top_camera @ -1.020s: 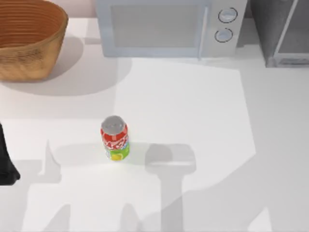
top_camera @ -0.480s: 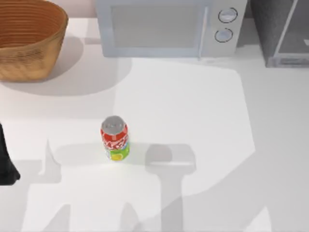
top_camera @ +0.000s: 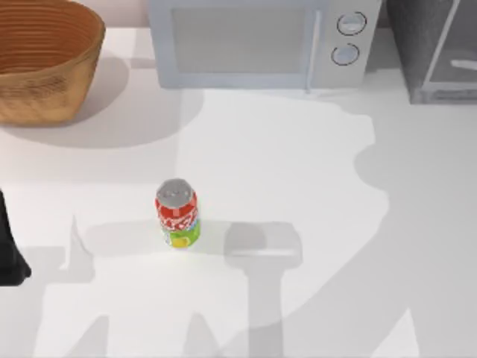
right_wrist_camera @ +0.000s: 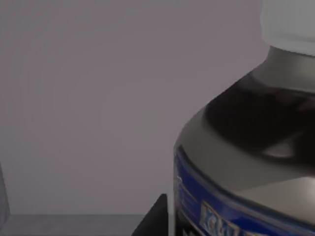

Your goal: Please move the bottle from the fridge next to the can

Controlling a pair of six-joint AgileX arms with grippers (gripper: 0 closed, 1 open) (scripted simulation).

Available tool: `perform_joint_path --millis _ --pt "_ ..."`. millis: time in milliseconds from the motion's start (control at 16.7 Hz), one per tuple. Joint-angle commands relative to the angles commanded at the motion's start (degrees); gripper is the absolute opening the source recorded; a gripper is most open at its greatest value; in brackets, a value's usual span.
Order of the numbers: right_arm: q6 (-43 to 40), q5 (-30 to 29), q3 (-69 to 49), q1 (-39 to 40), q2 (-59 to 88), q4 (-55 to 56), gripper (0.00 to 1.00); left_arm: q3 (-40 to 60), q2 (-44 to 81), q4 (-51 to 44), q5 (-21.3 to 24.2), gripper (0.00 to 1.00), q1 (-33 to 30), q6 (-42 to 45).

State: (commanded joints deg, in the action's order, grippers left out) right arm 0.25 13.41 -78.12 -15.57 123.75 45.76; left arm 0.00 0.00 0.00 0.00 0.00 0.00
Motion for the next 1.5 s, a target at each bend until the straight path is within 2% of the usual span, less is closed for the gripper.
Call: perform_joint_path --millis 300,840,1260,1380,1500 --pt "0.09 0.81 4.35 -0.86 -2.85 1.60 0.00 0.00 0.00 0.00 0.00 1.00 0.00 0.00" --pt "0.21 5.80 33.62 -5.43 -21.46 11.02 0.00 0.00 0.00 0.00 0.00 1.00 0.00 0.00" --pt "0.32 6.21 35.78 -5.57 -23.26 12.04 0.00 0.00 0.00 0.00 0.00 1.00 0.00 0.00" --pt "0.25 4.34 35.72 -3.72 -22.36 12.88 0.00 0.00 0.00 0.00 0.00 1.00 0.00 0.00" --pt "0.16 0.13 35.77 0.52 -20.57 14.45 0.00 0.00 0.00 0.00 0.00 1.00 0.00 0.00"
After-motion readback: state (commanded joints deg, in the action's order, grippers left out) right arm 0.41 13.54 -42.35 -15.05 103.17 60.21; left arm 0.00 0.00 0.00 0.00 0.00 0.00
